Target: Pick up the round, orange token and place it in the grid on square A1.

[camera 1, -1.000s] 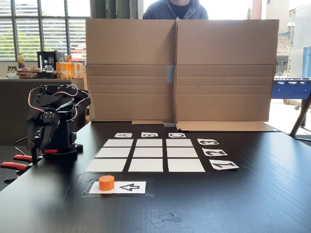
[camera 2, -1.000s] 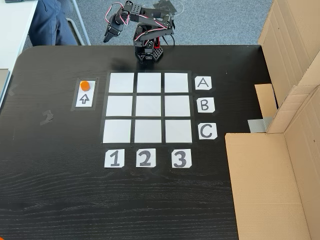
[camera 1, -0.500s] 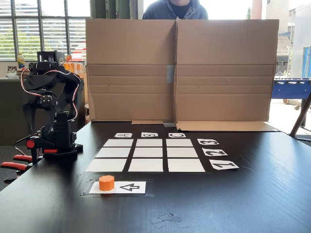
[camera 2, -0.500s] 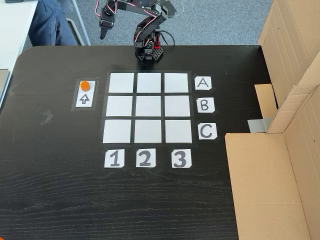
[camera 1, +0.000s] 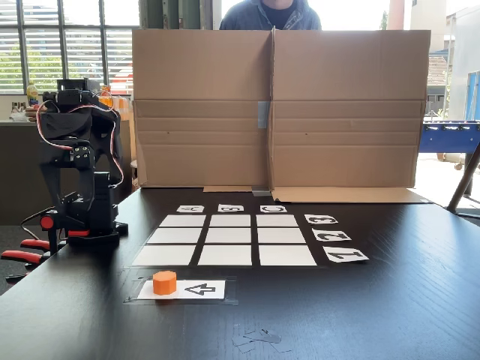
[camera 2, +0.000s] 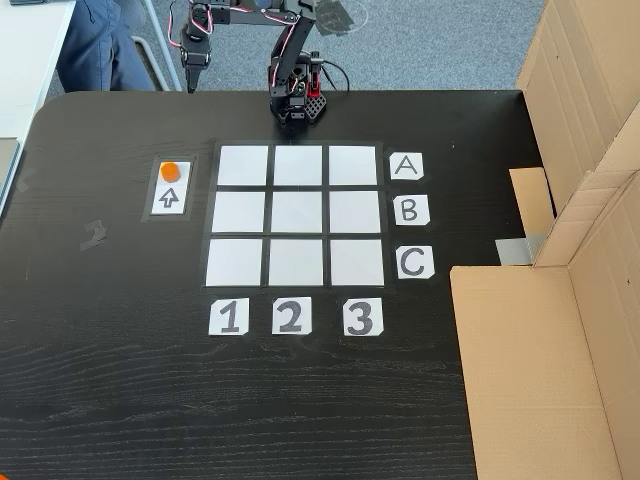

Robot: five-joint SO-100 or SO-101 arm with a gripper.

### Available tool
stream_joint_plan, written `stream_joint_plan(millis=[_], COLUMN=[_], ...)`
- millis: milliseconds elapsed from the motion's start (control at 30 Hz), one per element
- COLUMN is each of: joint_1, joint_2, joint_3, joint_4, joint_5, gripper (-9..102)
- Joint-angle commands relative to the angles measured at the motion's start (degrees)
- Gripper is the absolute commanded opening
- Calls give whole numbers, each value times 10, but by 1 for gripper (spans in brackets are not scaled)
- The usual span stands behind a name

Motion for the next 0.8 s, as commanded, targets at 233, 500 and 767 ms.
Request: stream_joint_plan(millis=[233, 500, 767], joint_1=[-102, -138, -157], joint_2=[-112, -191, -258], joint_3=[-103, -167, -213], joint_4=[-2, -4, -4], joint_5=[14, 15, 15], gripper=[17, 21, 26])
